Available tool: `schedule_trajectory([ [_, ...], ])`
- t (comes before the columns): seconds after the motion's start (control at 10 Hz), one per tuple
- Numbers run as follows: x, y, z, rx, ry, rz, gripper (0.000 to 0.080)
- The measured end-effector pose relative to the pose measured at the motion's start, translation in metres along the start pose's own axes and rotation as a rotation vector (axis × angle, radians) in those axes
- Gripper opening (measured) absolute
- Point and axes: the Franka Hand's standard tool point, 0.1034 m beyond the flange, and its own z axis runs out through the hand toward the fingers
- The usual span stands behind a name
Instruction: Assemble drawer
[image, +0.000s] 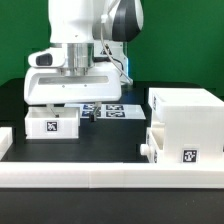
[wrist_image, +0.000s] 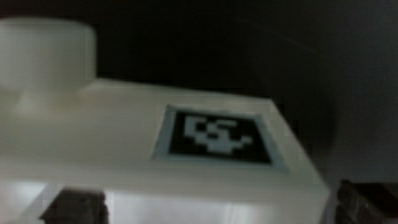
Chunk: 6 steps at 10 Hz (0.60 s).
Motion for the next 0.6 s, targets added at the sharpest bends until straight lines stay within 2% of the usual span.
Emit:
schedule_trajectory([
  [0.4, -0.0058, -0.0019, 0.0054, -0.004, 0.003, -0.005, 0.0649],
  [0.5, -0.0060, -0.0015, 0.0054, -0.004, 0.003, -0.008, 0.0541],
  [0.6, -0.0060, -0.0015, 0.0054, -0.004, 0.003, -0.008, 0.0541],
])
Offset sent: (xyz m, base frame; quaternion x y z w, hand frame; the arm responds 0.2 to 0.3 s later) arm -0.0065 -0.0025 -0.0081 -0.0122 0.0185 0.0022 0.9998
